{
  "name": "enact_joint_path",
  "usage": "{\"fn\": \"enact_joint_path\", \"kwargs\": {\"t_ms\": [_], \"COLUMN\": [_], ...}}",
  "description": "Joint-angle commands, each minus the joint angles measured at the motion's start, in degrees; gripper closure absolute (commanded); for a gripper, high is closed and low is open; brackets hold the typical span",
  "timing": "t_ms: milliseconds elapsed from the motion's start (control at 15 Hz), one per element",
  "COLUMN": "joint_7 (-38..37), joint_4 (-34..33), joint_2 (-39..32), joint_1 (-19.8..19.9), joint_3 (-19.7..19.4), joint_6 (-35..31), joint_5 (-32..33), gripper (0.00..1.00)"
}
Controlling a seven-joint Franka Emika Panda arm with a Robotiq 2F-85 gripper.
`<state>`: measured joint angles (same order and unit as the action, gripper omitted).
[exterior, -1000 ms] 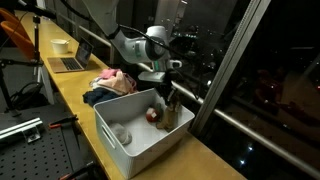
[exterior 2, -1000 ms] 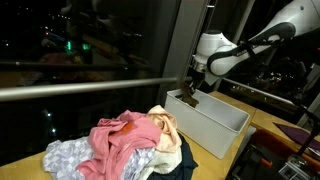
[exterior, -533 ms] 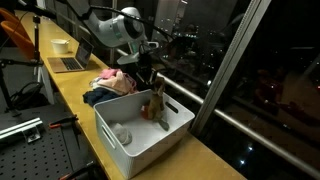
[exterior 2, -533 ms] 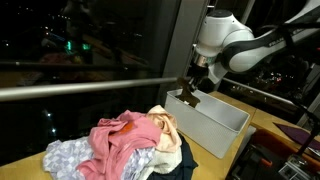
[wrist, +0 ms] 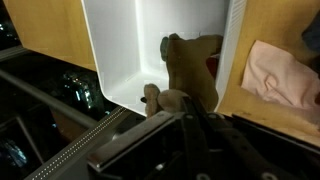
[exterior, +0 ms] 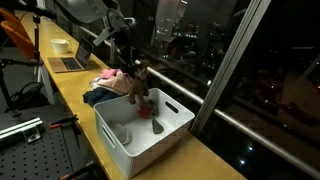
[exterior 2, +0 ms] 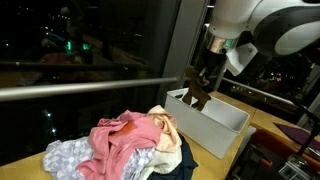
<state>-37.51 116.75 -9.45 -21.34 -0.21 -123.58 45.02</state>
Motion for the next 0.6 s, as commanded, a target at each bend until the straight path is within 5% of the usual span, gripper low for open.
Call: {"fn": "enact_joint_path", "kwargs": {"t_ms": [0,533], "joint_7": [-1.9,-1.3], "joint_4": [-0.1,-6.3], "joint_2": [2.8,-1.3], "joint_1": [1.2,0.7], "joint_3": [5.5,11.3], "joint_6": [5.0,5.1], "joint_5": [1.1,-0.1], "gripper": [0.99,0.99]}}
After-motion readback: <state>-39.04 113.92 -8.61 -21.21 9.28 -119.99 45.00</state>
